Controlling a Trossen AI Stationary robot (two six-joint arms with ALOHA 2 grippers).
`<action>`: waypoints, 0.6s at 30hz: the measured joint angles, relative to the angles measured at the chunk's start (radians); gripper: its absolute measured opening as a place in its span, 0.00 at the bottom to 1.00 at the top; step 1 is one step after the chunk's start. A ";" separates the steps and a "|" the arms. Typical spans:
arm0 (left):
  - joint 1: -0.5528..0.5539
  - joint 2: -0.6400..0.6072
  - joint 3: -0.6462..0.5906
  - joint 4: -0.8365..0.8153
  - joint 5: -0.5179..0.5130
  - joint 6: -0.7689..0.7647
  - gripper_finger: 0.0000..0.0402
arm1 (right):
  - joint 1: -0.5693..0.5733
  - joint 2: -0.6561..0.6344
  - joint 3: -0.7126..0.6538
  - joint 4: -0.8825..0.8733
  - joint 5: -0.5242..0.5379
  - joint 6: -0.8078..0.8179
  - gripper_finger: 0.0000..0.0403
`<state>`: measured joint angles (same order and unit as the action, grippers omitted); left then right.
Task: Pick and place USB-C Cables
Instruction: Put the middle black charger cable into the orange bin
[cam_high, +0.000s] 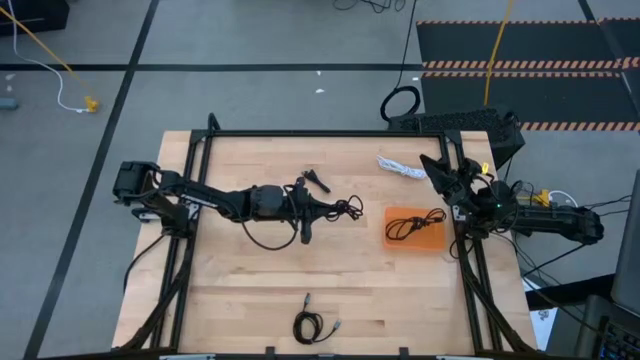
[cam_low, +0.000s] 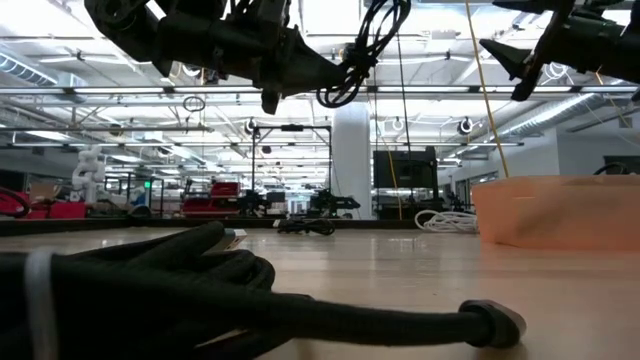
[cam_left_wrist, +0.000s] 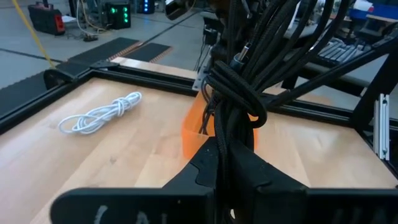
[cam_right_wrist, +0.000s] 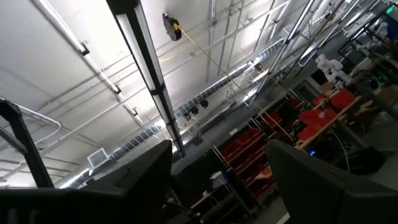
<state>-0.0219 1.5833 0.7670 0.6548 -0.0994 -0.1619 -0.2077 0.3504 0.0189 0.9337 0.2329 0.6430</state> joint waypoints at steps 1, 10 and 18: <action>0.000 0.000 0.000 0.000 0.000 0.000 0.05 | 0.000 0.000 0.000 0.000 0.000 -0.001 0.64; 0.000 0.000 0.000 -0.001 0.000 0.002 0.03 | 0.000 0.000 0.000 0.013 0.000 0.000 0.64; 0.000 0.000 0.000 -0.003 0.000 -0.008 0.02 | 0.000 0.000 0.000 0.026 0.002 0.099 0.64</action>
<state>-0.0219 1.5833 0.7666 0.6521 -0.0994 -0.1699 -0.2077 0.3504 0.0189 0.9595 0.2348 0.7424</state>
